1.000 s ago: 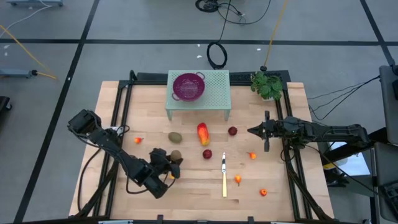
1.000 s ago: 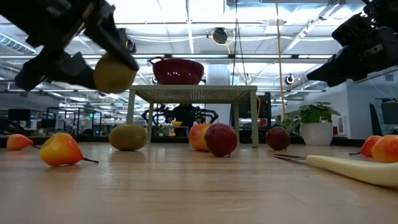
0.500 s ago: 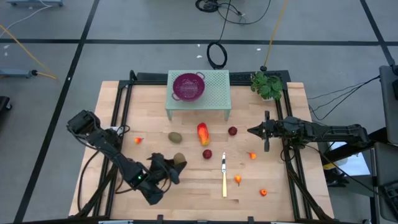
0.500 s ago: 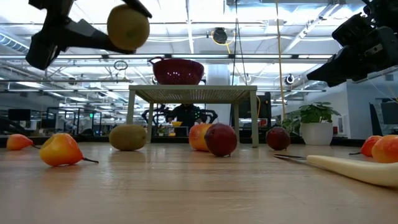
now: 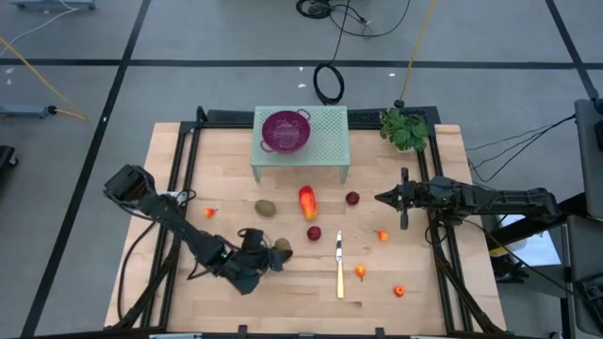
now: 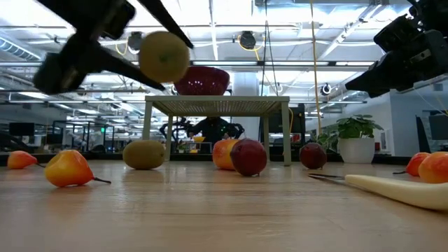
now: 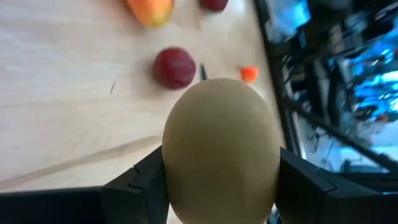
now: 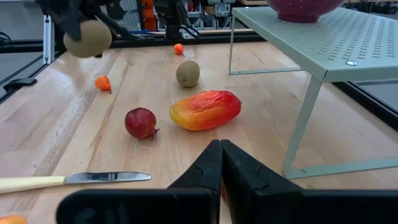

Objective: Pick & Place Fruit
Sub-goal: Put the kiwi into violet strainer bowl on the shelf

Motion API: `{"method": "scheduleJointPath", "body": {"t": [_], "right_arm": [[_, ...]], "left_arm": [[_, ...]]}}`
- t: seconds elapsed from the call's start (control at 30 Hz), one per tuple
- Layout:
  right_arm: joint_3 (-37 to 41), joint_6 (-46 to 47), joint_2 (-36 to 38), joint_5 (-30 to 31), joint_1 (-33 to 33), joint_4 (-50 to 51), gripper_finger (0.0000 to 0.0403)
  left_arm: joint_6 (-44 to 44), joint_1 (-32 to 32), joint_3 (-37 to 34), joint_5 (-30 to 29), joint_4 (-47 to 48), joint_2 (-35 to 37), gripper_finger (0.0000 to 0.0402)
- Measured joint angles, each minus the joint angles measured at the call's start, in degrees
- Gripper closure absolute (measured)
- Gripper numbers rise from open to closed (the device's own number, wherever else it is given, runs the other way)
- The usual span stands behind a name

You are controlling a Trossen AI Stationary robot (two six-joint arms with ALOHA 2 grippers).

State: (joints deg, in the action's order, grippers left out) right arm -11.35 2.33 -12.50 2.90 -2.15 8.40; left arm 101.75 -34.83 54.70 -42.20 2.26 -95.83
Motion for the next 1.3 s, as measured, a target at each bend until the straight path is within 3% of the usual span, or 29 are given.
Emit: {"method": "scheduleJointPath", "body": {"t": [0.13, 0.3, 0.57, 0.7, 1.0, 1.3], "right_arm": [[0.0, 0.0, 0.0, 0.0, 0.0, 0.0, 0.0399], [0.0, 0.0, 0.0, 0.0, 0.0, 0.0, 0.0399], [0.0, 0.0, 0.0, 0.0, 0.0, 0.0, 0.0399], [0.0, 0.0, 0.0, 0.0, 0.0, 0.0, 0.0399], [0.0, 0.0, 0.0, 0.0, 0.0, 0.0, 0.0399], [0.0, 0.0, 0.0, 0.0, 0.0, 0.0, 0.0399]], "left_arm": [[-5.7, 3.8, 0.0, 10.0, -4.1, 0.0, 0.0195], [-19.5, 9.0, 0.0, 22.3, -14.7, 0.0, 0.0185], [-34.9, 16.7, 0.0, 33.5, -25.1, 0.0, 0.0195], [-41.9, 18.6, 0.0, 36.6, -29.3, 0.0, 0.0185], [-56.5, 19.7, 0.0, 36.8, -45.8, 0.0, 0.0197], [-64.3, 19.7, 0.0, 40.7, -60.2, 0.0, 0.0177]]}}
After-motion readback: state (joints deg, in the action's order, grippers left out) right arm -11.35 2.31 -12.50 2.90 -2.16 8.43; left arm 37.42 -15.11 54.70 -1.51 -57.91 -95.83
